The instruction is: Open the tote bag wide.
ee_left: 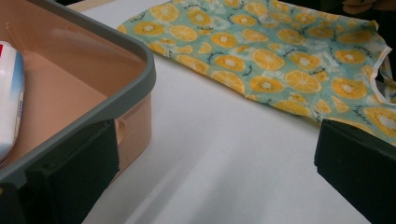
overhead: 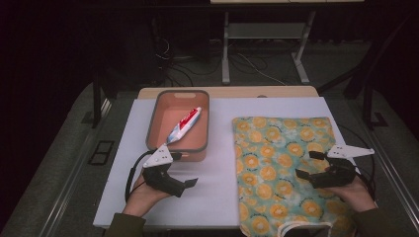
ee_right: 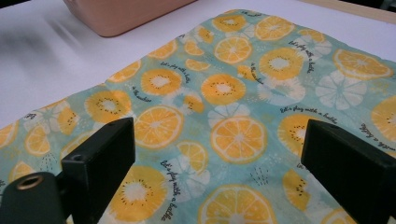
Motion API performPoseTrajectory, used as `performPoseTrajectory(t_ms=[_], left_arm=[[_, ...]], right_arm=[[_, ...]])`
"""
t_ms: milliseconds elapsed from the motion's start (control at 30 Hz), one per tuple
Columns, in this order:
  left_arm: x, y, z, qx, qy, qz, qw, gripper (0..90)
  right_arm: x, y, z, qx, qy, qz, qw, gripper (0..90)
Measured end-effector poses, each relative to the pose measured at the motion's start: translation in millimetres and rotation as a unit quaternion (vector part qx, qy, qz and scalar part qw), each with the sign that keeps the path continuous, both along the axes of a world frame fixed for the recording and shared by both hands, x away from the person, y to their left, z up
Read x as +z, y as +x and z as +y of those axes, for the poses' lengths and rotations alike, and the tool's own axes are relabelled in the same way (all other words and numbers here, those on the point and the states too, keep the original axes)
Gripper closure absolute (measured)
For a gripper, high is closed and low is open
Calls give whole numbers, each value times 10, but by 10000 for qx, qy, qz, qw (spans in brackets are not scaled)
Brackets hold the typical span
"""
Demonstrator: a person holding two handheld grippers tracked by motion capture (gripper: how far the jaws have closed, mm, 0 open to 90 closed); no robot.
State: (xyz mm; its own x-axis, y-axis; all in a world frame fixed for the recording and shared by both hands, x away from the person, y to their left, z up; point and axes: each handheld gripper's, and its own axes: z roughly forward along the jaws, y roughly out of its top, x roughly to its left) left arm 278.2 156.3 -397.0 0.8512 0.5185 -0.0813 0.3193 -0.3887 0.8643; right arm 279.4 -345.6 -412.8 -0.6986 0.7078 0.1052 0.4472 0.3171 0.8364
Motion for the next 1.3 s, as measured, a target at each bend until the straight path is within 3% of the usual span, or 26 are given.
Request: performPoseTrajectory(t_ms=[267,467,600,733,833,967,1000,1233,1267,1300], left_arm=[[-15,0,-37,-51,34,28,10000,0],[-30,-26,-53,-84,81,20,9999,0],[-41,-39,-61,-90,68,33,9999,0],[-63,-39,-74,-125,103,72,9998,0],[-79,-44,-92,-144,119,98,9998,0],[-89,-53,-102,-171,133,112,9997,0],[-90,-53,-102,-172,138,110,9997,0],[-99,-52,-102,-188,140,139,9996,0],[-99,-52,-103,-189,142,138,9996,0],[-99,-53,-102,-193,149,137,9996,0]], right_arm=[[-8,9,-10,-15,-63,20,10000,98],[-49,22,-126,-261,-489,70,9984,99],[-85,40,-214,-333,-541,242,9977,99],[-98,33,-178,-131,-566,327,9978,141],[-157,10,-52,328,-766,522,9952,186],[-212,-17,22,591,-898,657,9920,229],[-237,-40,74,794,-1000,711,9893,241],[-247,-127,204,1269,-1038,711,9839,311],[-271,-149,252,1408,-1174,752,9802,340],[-271,-149,252,1408,-1174,752,9802,340]])
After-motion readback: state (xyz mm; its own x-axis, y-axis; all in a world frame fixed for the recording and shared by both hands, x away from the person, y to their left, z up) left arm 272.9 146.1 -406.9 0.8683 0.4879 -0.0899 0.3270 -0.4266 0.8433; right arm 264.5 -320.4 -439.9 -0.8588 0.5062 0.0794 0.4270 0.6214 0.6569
